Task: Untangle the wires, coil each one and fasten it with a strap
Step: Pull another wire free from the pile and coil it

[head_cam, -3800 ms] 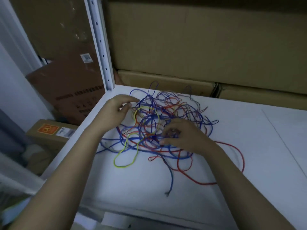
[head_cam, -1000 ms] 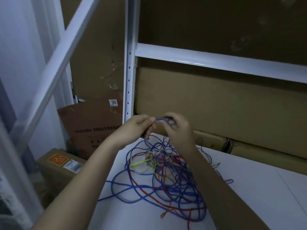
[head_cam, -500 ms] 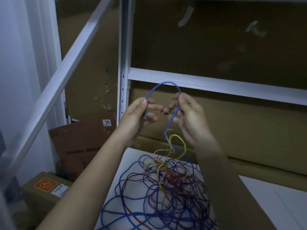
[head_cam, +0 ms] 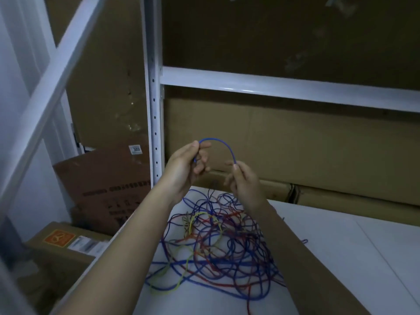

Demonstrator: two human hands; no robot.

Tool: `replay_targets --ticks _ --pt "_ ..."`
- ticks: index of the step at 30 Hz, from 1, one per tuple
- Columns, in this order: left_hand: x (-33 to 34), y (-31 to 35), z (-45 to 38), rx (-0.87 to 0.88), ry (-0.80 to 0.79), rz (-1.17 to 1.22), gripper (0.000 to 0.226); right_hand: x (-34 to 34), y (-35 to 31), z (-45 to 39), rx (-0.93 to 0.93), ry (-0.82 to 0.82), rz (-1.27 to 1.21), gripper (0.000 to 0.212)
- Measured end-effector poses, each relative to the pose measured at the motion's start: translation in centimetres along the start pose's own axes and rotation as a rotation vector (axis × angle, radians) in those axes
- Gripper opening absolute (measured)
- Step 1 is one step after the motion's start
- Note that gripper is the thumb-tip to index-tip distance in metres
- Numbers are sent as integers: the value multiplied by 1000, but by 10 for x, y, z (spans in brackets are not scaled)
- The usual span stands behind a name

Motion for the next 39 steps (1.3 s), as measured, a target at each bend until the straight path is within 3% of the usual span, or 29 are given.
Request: replay_targets --ticks 3,5,9,11,15,23,26,32,36,39 --pt "-2 -19 9 -84 -12 45 30 -5 10 20 -49 162 57 20" --pt "-3 -32 17 -145 -20 86 31 -8 12 35 -153 240 229 19" --pt "-11 -51 31 -202 12 153 28 1 26 52 -165 35 810 31" --pt "-16 -58 35 -178 50 63 25 10 31 62 -194 -129 963 35" --pt "-24 -72 35 -102 168 -191 25 22 31 83 -215 -344 887 36" --pt "-23 -88 36 -50 165 -300 23 22 34 102 30 -442 607 43" --pt "-26 -92 32 -37 171 -341 21 21 32 109 -109 -462 683 39" --pt "-23 -89 29 -7 19 -458 20 13 0 109 -460 -447 885 21" --pt "-16 -86 33 -45 -149 -469 20 6 -26 101 -697 -405 876 19" --pt "-12 -83 39 -83 -222 -476 20 -1 -44 87 -733 -314 775 17"
Point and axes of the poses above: each hand's wrist, its own z-axis away from the middle knuckle, its own x-axis out of the palm, y = z × x, the point moved 5 cm from there along -z, towards the middle knuckle, and after that the axes turned 9 degrees about -z, right-handed, at the moved point
